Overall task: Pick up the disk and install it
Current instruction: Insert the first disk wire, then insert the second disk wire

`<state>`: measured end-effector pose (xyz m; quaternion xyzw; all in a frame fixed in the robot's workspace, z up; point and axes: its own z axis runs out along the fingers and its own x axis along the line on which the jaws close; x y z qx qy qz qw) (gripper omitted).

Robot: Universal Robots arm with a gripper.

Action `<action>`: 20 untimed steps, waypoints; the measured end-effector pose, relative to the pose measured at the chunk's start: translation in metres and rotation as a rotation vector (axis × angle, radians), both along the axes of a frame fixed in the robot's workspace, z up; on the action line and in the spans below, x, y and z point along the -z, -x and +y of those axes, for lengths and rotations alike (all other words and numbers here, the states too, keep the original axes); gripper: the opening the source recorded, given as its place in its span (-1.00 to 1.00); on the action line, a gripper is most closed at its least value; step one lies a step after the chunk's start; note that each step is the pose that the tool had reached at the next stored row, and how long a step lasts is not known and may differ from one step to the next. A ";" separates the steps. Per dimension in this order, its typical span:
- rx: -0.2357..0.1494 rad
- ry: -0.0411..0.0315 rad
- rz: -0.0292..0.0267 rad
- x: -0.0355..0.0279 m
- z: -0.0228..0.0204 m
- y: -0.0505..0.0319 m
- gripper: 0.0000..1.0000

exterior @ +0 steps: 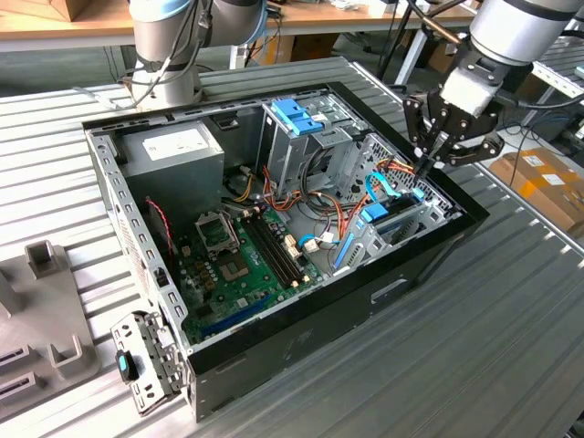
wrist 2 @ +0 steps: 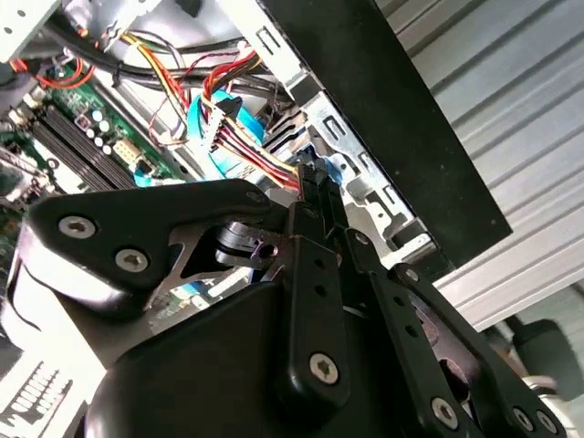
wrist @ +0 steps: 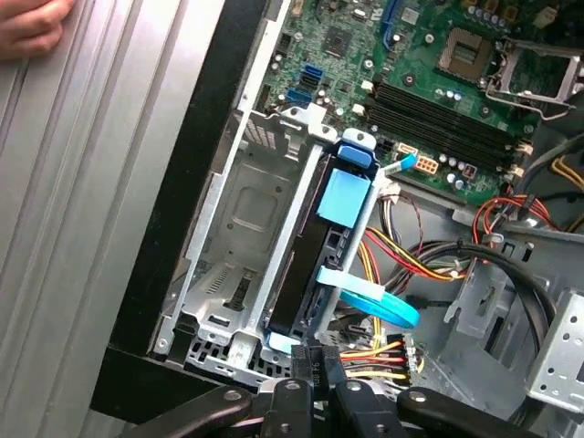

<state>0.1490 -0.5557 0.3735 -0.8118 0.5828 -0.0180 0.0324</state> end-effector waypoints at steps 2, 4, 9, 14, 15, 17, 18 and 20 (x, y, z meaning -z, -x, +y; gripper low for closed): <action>0.045 -0.0001 0.0000 0.0002 0.0000 0.0000 -0.68; 0.088 0.0000 0.0000 0.0004 0.0000 0.0000 -0.68; 0.175 -0.0002 0.0000 0.0011 0.0000 0.0000 -0.68; 0.217 0.0008 -0.0001 0.0026 0.0000 0.0007 -0.68; 0.217 0.0008 -0.0001 0.0026 0.0000 0.0007 -0.68; 0.220 0.0005 -0.0001 0.0029 0.0000 0.0014 -0.68; 0.227 0.0005 -0.0001 0.0031 0.0000 0.0024 -0.68; 0.236 0.0006 -0.0001 0.0035 0.0000 0.0038 -0.68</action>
